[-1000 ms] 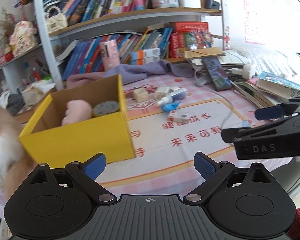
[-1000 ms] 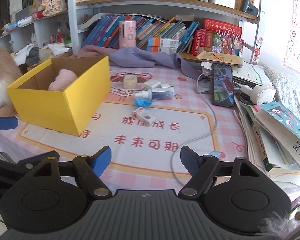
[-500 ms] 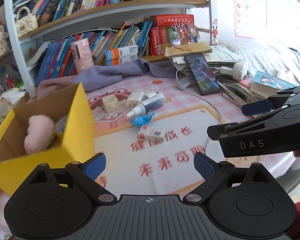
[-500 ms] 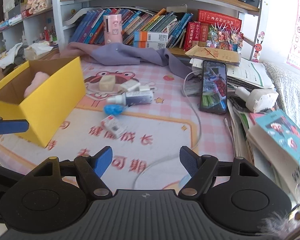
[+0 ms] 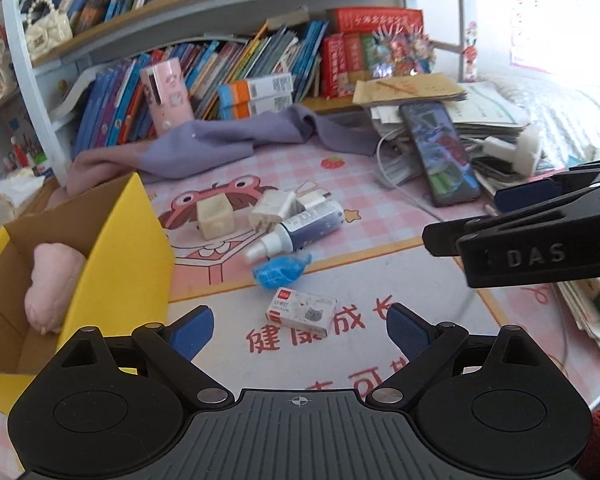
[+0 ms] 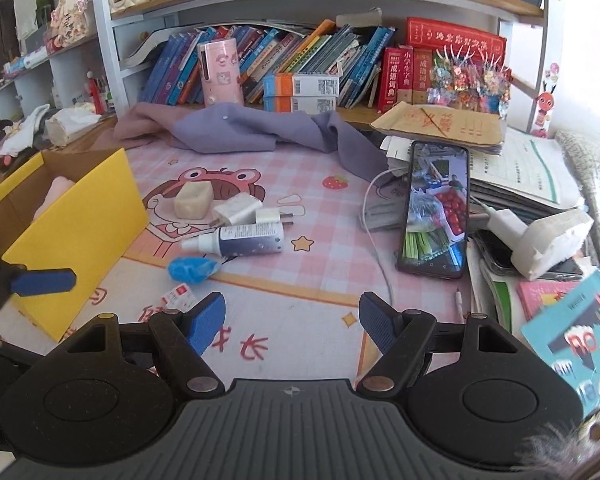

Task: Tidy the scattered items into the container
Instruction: 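Move both tools toward the white lotion bottle and small items, then close the left tool on the white staples box while the right tool grips the blue bag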

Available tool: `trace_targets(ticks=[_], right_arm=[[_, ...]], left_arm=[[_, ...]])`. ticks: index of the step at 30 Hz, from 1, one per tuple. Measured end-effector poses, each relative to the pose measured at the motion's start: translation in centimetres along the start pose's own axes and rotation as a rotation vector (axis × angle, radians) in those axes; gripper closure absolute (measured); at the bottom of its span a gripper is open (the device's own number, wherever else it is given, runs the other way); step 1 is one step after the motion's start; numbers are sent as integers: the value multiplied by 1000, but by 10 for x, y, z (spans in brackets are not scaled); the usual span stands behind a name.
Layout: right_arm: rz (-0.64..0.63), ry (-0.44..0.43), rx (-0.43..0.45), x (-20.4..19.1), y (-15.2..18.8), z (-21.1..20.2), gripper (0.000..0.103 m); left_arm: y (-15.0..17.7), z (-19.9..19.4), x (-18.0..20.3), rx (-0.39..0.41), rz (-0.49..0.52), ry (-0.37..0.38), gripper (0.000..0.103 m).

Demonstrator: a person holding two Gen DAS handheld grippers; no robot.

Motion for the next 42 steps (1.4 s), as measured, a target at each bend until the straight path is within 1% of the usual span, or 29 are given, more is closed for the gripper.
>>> trace_targets(ticks=[1, 2, 9, 12, 14, 21, 22, 24, 26, 27, 31, 34, 37, 40, 42], right_arm=[[0, -9, -8, 2, -2, 3, 29], [-2, -18, -13, 4, -4, 6, 29], [-9, -55, -34, 12, -14, 19, 29], [-20, -62, -55, 14, -13, 26, 29], [-34, -64, -59, 14, -14, 28, 29], [-51, -76, -75, 16, -16, 35, 29], [-51, -75, -77, 16, -16, 36, 29], [-51, -76, -79, 17, -16, 37, 29], [-49, -78, -80, 17, -17, 38, 29], [-46, -81, -83, 17, -17, 39, 29], [-48, -109, -97, 10, -19, 46, 29], [-61, -140, -102, -1, -22, 51, 29], [-82, -172, -130, -17, -24, 63, 28], [-111, -192, -165, -35, -26, 77, 28], [-129, -201, -170, -47, -27, 86, 28]], left_arm=[[-3, 5, 1, -4, -1, -4, 13], [-5, 9, 1, -10, -2, -7, 14], [-13, 48, 4, -61, -12, -3, 15], [-14, 66, 3, -99, -42, 19, 22], [-15, 75, 2, -123, -70, 40, 22], [-19, 88, -3, -128, -105, 70, 23], [-19, 90, -3, -131, -107, 71, 24], [-19, 94, -3, -140, -110, 67, 29], [-18, 93, -4, -136, -114, 64, 35], [-18, 93, -4, -134, -113, 63, 42], [-14, 89, -9, -156, -123, 52, 43], [-5, 82, -18, -185, -135, 35, 43], [6, 73, -30, -208, -153, 8, 43], [15, 58, -39, -206, -163, -17, 43], [19, 49, -43, -200, -158, -30, 43]])
Point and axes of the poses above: each gripper's, at about its wrist camera, not at the fingertips, and z roughly the way its jaws point, x to its right, y to its underside, the point moved 5 cm from there along z, roughly the way its jaws point, and after that the axes turned 14 degrees about -x, right-handed, at the moved point
